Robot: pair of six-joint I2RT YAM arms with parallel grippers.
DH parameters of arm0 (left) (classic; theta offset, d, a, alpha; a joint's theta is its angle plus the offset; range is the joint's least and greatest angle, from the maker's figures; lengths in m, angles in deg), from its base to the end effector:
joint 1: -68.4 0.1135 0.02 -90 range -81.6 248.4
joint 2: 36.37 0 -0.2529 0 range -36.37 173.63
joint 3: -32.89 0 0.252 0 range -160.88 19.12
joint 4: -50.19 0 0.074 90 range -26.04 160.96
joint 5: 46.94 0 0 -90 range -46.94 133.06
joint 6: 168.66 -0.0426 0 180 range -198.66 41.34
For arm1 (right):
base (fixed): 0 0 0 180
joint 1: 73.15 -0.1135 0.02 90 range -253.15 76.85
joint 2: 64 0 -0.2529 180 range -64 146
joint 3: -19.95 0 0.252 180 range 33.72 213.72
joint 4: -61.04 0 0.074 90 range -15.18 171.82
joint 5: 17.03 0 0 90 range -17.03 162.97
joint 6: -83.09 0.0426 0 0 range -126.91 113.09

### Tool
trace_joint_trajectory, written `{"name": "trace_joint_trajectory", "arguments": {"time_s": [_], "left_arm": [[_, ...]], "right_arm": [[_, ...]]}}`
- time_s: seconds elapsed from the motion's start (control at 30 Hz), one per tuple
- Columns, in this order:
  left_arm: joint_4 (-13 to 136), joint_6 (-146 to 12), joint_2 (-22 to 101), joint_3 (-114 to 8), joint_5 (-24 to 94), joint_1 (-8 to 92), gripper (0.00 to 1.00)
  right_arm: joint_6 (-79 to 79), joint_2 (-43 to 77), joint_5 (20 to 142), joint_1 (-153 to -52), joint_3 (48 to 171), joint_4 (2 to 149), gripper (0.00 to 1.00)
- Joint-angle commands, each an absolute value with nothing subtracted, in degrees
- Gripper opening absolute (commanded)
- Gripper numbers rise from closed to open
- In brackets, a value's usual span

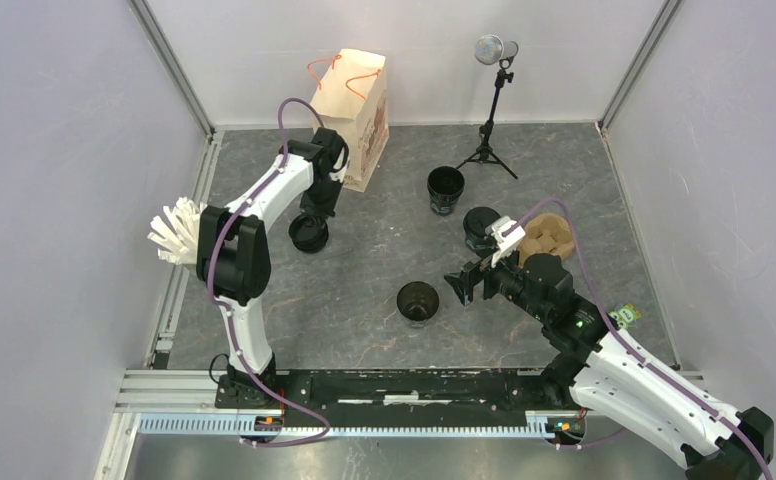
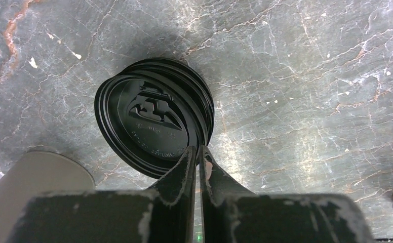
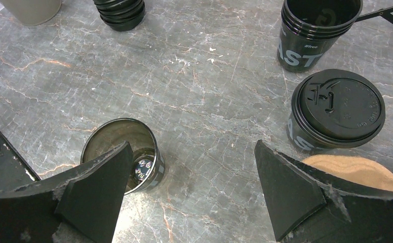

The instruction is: Pack the takeout coffee

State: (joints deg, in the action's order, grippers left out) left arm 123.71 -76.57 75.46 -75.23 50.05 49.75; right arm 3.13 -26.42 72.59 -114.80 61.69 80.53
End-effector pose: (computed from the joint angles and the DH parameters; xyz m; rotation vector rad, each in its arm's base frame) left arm 0.3723 -0.1202 0.2186 0.3978 2.8711 0.1157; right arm 0.1372 0.1216 0.2552 -0.5087 1.8145 0.6210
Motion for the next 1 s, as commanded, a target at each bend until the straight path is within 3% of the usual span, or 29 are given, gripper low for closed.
{"name": "trace_joint_trajectory", "arguments": {"time_s": [0.0, 0.07, 0.17, 0.27, 0.6, 0.97], "left_arm": [[123.82, -78.57, 73.93, -77.02, 47.6, 49.42, 0.13], [123.83, -78.57, 74.01, -77.43, 46.21, 49.42, 0.14], [123.87, -78.57, 74.15, -77.65, 45.29, 49.48, 0.07], [123.83, -78.57, 74.36, -77.65, 45.07, 49.5, 0.06], [120.77, -77.27, 73.77, -77.34, 47.56, 49.55, 0.33], [118.25, -75.61, 75.07, -78.07, 48.7, 49.83, 0.29]], "right_arm": [[3.13, -26.38, 72.8, -115.14, 63.69, 78.86, 0.98], [3.1, -26.46, 72.8, -115.16, 63.61, 78.86, 0.98], [3.03, -26.59, 72.79, -115.14, 63.61, 78.94, 0.98], [2.77, -26.86, 72.82, -115.14, 63.6, 79.21, 0.98], [2.13, -27.22, 72.8, -115.16, 63.87, 79.98, 0.98], [0.95, -27.71, 72.8, -115.16, 64.51, 81.01, 0.98]]}}
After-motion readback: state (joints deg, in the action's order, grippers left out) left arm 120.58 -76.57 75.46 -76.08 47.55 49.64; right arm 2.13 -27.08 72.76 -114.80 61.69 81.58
